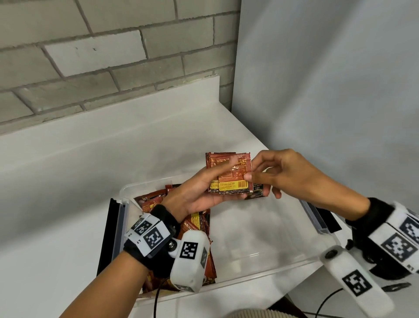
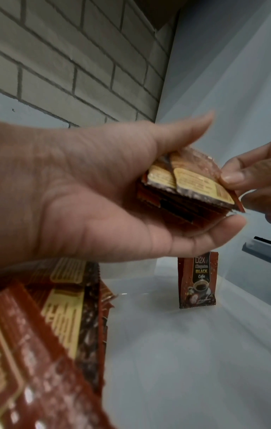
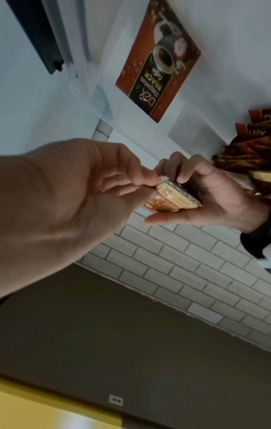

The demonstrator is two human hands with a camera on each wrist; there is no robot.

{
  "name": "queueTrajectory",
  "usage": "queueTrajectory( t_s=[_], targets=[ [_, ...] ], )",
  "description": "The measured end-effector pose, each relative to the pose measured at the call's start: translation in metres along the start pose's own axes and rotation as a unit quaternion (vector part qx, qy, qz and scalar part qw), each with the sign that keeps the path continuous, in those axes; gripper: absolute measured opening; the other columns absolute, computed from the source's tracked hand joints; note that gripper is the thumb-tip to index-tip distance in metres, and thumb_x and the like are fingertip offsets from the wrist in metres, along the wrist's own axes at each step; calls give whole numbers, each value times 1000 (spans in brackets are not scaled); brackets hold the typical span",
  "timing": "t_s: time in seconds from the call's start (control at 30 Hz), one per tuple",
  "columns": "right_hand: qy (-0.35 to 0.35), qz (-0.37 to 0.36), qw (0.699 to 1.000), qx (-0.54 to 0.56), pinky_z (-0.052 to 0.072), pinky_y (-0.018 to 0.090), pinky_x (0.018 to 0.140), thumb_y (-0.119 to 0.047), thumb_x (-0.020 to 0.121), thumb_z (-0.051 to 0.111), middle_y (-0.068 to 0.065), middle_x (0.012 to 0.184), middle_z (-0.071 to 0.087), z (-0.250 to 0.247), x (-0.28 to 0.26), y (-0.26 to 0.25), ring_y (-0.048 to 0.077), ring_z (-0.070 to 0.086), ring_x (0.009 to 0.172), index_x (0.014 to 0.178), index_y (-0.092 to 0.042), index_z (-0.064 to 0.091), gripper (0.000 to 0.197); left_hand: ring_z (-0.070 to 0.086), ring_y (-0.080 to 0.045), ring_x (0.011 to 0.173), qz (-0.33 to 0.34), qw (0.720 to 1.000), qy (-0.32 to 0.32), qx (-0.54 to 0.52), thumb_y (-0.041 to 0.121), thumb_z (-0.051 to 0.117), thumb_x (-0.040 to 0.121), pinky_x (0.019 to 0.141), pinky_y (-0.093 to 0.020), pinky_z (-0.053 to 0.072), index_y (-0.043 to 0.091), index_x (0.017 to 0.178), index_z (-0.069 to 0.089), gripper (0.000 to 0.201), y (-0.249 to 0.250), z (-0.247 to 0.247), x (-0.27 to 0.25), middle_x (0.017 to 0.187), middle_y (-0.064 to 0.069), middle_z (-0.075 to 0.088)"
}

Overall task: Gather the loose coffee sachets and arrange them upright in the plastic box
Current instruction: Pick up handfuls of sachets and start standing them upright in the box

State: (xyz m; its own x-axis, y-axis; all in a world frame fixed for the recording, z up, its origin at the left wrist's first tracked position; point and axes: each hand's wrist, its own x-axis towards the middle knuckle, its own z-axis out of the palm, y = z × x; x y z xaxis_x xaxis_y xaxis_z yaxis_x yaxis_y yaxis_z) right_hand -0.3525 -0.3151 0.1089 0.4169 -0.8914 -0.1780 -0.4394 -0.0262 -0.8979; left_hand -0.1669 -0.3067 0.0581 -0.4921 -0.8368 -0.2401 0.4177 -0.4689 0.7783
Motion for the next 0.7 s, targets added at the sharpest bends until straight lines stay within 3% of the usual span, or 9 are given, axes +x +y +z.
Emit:
queueTrajectory(
  t_s=[0.1, 0.2, 0.3, 0.4, 0.47, 0.53, 0.6, 0.7],
  targets=[
    [33, -32, 997, 57, 46, 22, 42, -8, 81, 71, 5, 70, 64, -5, -1, -3, 16, 59, 49, 86, 2, 61, 15, 70, -20, 90, -1, 1000, -21, -22, 57, 81, 57, 79, -35, 57, 17, 102, 76, 61, 1, 2, -2, 100, -8, 72],
    [52, -86, 991, 88, 55, 23, 59, -10, 76, 71, 9, 73, 70, -10, -5, -8, 18, 67, 60, 86, 5, 59, 21, 69, -19, 85, -1, 999, -28, -40, 65, 75, 59, 76, -34, 57, 16, 109, 72, 70, 2, 4, -3, 97, -9, 71],
    [62, -131, 986, 82, 56, 21, 73, -14, 73, 70, 13, 82, 73, -11, -11, -9, 20, 72, 75, 83, 4, 59, 23, 65, -21, 80, -11, 998, -12, -62, 65, 75, 60, 71, -35, 56, 11, 112, 69, 75, 0, 1, -1, 92, -12, 65],
    [47, -167, 984, 50, 54, 18, 81, -11, 74, 70, 2, 93, 74, -7, -16, -5, 13, 71, 89, 84, -2, 66, 14, 65, -24, 78, -12, 998, 0, -61, 47, 85, 61, 66, -34, 56, 7, 102, 72, 59, 0, -1, 0, 90, -15, 66],
    [42, -186, 982, 0, 54, 19, 84, 1, 79, 70, -3, 95, 73, -6, -17, 2, 9, 70, 92, 86, -3, 70, 8, 68, -23, 77, -10, 998, -4, -55, 27, 89, 58, 63, -32, 57, 6, 91, 75, 41, 1, -1, -2, 90, -14, 70],
    [35, -200, 978, -51, 53, 18, 84, 7, 80, 68, -7, 101, 72, -5, -16, 8, 4, 69, 95, 88, -3, 71, 13, 71, -23, 77, -16, 998, -6, -58, 10, 86, 54, 60, -30, 57, 4, 86, 77, 34, 1, 0, -4, 90, -14, 71],
    [23, -190, 980, -54, 52, 15, 83, 9, 82, 66, -8, 105, 72, -6, -16, 10, 2, 68, 97, 90, -5, 73, 17, 71, -22, 81, -11, 999, 7, -50, -5, 80, 60, 63, -32, 58, 5, 89, 77, 31, 0, 1, -2, 92, -14, 72],
    [51, -143, 988, -4, 53, 18, 83, 10, 87, 57, -2, 103, 73, -5, -16, 11, 5, 68, 96, 96, -9, 70, 24, 71, -21, 87, 20, 997, 45, -56, 0, 61, 74, 77, -33, 59, 5, 99, 70, 27, 0, 2, 0, 95, -11, 72]
  ],
)
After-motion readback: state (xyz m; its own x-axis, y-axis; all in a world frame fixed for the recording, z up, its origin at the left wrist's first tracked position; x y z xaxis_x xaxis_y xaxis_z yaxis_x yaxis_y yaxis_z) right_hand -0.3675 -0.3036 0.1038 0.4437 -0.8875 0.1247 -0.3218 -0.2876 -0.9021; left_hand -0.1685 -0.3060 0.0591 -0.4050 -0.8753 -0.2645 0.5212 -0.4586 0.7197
